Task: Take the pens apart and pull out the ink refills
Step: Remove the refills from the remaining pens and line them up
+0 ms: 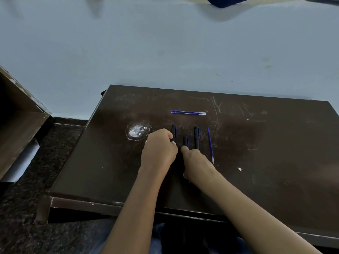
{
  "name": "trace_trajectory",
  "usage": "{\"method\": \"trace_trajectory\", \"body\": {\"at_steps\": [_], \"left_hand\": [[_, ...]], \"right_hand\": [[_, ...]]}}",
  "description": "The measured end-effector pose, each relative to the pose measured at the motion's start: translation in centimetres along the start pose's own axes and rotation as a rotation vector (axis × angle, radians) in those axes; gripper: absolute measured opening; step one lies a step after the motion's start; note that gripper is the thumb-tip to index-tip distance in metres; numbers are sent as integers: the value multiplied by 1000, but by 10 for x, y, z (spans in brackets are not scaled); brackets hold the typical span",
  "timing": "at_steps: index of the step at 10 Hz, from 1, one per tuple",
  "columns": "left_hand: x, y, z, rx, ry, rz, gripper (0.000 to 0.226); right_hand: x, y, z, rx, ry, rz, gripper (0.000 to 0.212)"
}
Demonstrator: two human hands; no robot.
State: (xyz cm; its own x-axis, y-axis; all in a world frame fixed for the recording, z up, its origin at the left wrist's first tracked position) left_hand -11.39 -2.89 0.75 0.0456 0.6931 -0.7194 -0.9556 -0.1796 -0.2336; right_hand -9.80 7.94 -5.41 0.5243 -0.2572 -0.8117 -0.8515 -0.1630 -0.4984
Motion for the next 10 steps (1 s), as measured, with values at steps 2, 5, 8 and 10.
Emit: {"method": "trace_trajectory", "body": {"at_steps": [2,5,8,10], "left_hand": [[2,1,1,3,9,-9,26],[3,3,-1,-12,6,-17,25],[3,2,1,1,13,-15,25],[2,1,1,2,13,-15,25]], "right_hand": [[-5,3,3,2,17,53,47],[-20,6,12,29,41,165,35],[-22,14,19,33,40,182,39],[-23,16,20,42,32,197,36]]}}
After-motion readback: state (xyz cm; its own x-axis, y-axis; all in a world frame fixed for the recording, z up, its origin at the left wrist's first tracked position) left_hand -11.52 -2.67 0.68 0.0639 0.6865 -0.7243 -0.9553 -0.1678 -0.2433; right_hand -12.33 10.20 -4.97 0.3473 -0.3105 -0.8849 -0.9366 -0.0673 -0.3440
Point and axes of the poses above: each hand's wrist, its own y-axis towards the middle knuckle, its own x-axis out of the palm, z = x × y, the point moved 9 cm from there along y, towards the middle knuckle, and after that the axes turned 2 degrees about -y, right-handed, at the moved point
